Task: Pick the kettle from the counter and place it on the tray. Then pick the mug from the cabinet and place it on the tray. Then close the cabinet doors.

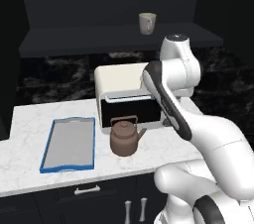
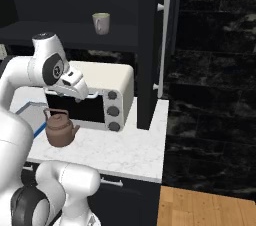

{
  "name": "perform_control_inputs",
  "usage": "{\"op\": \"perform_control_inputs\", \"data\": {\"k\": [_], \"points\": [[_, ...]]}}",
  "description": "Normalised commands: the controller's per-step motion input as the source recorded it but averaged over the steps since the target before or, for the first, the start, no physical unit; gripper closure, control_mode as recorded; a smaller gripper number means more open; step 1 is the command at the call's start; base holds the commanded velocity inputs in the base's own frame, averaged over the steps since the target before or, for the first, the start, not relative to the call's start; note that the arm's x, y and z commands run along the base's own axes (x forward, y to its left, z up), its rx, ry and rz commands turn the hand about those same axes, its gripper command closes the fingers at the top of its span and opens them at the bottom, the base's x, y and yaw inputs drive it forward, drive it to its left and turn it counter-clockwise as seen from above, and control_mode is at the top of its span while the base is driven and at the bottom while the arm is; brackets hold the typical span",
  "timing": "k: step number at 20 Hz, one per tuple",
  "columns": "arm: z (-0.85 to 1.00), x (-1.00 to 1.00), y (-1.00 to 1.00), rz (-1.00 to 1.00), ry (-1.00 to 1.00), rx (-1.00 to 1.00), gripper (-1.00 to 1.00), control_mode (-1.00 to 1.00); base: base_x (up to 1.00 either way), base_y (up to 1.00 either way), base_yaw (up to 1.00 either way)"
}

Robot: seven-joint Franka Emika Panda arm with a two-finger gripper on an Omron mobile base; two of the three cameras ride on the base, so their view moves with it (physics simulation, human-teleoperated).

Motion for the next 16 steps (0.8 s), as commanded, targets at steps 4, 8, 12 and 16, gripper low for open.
{"op": "perform_control_inputs", "data": {"k": [4, 8, 12, 16], "points": [[-0.19, 0.00, 0.22, -0.29, 0.04, 0.00, -1.00, -1.00, 0.00, 0.00, 0.00], [0.00, 0.09, 0.39, -0.08, 0.05, 0.00, -1.00, -1.00, 0.00, 0.00, 0.00], [0.00, 0.04, 0.72, -0.20, 0.00, 0.02, -1.00, -1.00, 0.00, 0.00, 0.00], [-0.09, 0.04, 0.66, -0.22, 0.00, 0.06, -1.00, -1.00, 0.00, 0.00, 0.00]]}}
